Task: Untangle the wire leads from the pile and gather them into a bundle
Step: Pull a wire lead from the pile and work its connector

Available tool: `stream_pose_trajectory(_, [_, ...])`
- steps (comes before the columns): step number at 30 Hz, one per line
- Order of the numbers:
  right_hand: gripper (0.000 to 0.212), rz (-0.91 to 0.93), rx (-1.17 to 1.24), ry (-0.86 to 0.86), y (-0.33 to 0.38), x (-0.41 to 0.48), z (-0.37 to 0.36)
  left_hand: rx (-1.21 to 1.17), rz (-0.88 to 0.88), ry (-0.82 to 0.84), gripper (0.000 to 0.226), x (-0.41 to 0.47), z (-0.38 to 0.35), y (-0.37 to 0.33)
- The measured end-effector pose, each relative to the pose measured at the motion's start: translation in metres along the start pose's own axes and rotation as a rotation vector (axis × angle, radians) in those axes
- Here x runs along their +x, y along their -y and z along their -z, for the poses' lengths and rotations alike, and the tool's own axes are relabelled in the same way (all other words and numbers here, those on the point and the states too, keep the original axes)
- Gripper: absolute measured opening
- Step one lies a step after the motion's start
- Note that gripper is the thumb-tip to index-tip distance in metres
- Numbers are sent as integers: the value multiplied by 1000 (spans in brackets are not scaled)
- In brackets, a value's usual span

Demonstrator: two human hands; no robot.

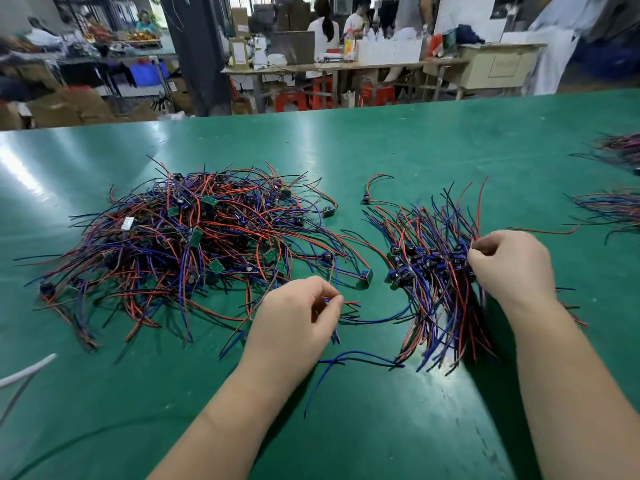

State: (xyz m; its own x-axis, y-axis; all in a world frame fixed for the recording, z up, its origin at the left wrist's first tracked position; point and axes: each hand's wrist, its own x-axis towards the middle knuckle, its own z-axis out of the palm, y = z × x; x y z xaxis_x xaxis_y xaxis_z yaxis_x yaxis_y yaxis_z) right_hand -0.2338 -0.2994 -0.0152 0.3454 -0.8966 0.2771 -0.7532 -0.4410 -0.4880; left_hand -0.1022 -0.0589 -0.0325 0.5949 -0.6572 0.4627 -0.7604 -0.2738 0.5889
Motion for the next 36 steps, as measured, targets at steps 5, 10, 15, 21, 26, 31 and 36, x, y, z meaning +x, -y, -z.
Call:
stream_pose_trajectory(5, [18,299,201,24,35,-22,-7,209,50,197,37,-3,-6,10])
stream_pose_trajectory(10, [41,552,-64,419,58,-47,-33,301,64,255,43,-4,-12,11])
stream_pose_trajectory(15, [32,631,-186,344,63,-55,-47,281,82,230,41,-5,-14,12])
stream_pose_trajectory(21, [21,605,213,52,60,-48,-31,255,91,161,35,-3,-13,11])
stream_pose_trajectory(26, [28,430,945,-2,70,-54,-11,37,20,-32,31,4,-7,8])
stream_pose_trajectory(31, [12,181,1470,304,82,-65,-1,-317,213,-194,31,8,-7,5])
stream_pose_trajectory(36, [8,-140,1792,573,85,-62,8,-694,522,-316,25,18,-1,10])
